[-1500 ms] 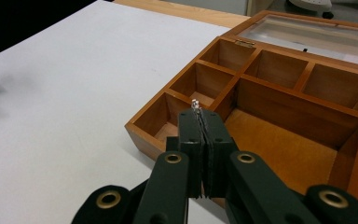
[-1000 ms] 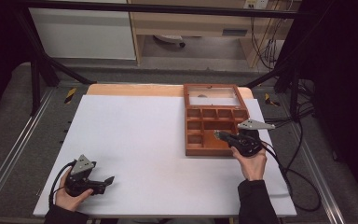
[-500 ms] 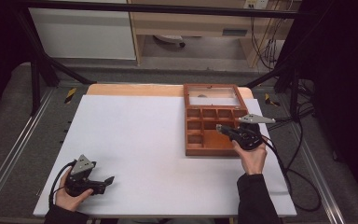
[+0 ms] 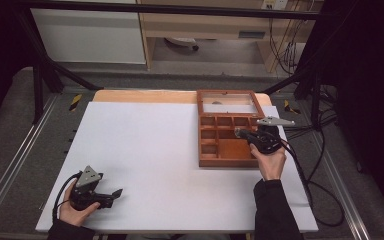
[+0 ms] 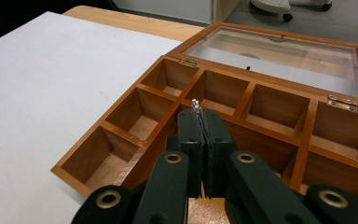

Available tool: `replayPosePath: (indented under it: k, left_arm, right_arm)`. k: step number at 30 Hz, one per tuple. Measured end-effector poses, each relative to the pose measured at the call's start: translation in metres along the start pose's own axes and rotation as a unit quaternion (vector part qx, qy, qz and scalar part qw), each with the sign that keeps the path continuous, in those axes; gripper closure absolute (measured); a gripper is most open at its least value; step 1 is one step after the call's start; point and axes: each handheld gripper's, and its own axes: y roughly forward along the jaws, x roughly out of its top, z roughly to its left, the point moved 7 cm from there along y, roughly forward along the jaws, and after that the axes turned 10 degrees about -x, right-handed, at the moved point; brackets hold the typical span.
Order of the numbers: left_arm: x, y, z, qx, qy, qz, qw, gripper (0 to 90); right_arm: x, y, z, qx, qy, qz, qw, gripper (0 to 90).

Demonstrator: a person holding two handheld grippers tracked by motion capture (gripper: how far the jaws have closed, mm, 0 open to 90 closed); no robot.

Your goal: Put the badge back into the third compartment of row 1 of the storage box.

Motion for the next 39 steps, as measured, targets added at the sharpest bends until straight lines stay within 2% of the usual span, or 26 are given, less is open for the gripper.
replayPosePath:
  k: [22,39]
  left_arm:
    - [0.0,0.0,0.0,0.001,-0.001,0.0,1.0,6.1]
    - [0.0,0.0,0.001,0.004,0.0,0.0,1.0,6.1]
  right_arm:
    - [0.011,0.027,-0.022,-0.034,0.013,0.013,0.9993,88.7]
    - [0.014,0.05,-0.033,-0.052,0.009,0.024,0.9983,88.7]
